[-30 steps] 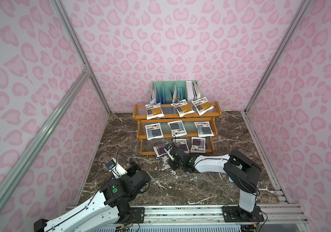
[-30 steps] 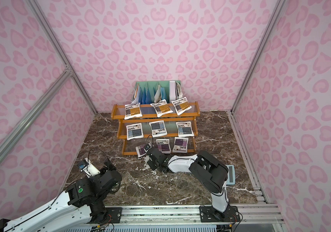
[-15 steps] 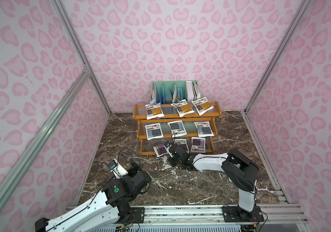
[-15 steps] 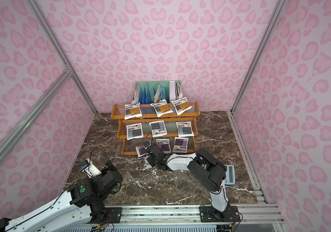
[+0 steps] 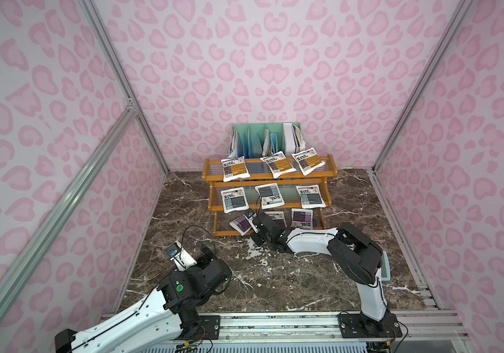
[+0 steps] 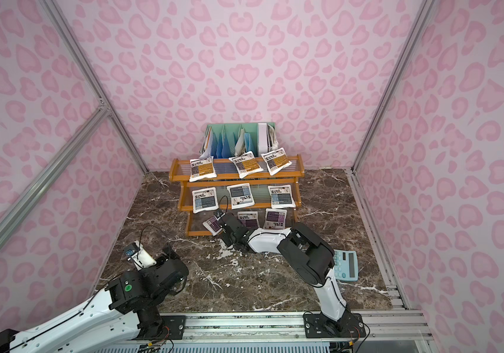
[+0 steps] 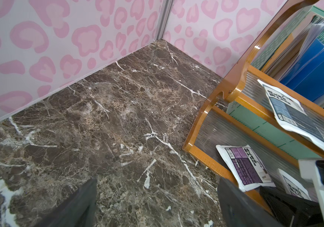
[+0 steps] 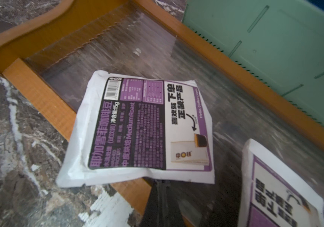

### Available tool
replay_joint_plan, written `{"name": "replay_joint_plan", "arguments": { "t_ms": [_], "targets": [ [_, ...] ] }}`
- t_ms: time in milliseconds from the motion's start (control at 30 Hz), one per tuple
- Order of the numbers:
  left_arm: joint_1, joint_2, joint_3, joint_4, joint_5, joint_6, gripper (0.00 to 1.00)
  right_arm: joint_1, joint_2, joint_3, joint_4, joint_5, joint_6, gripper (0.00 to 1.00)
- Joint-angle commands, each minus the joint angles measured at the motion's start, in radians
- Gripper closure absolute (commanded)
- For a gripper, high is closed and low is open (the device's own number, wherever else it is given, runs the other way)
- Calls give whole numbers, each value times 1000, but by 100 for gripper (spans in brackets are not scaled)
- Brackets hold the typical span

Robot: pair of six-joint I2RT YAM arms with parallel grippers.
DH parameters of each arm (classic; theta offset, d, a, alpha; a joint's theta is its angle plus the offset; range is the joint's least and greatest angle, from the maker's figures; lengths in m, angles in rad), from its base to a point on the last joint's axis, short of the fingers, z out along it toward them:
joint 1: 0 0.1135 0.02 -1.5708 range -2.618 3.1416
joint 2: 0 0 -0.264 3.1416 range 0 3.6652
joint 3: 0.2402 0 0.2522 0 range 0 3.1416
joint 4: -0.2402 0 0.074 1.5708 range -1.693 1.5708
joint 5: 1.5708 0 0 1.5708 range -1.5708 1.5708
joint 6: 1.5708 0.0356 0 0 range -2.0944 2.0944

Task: Place the bagged coffee beans on the shelf by color
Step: Adjust the bagged coffee beans on the shelf, then reset both arms

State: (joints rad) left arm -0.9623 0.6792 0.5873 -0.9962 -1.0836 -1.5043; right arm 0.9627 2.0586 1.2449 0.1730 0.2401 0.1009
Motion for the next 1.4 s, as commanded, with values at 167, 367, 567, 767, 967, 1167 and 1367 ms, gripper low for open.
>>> {"name": "replay_joint_plan", "arguments": {
  "t_ms": [167,367,567,767,967,1167,1367],
  "targets": [
    [0,38,11,27,13,10,2,5,11,15,81,-15,5,100],
    [0,42,16,27,-8,12,2,16,-144,-121,109,-18,15,100],
    [0,43,4,24,-39,11,2,45,-396,-311,47,-44,91,100],
    [1,77,13,1,-142,74,2,-59,-638,-461,-157,-43,284,100],
    [47,153,60,-83,-158,110,2,-352,-841,-601,-349,-74,418,100],
    [235,174,48,142,-26,405,2,-687,-992,-694,-316,-50,406,90],
    [555,142,23,421,132,737,2,-811,-941,-672,-289,205,519,77]
  ]
}}
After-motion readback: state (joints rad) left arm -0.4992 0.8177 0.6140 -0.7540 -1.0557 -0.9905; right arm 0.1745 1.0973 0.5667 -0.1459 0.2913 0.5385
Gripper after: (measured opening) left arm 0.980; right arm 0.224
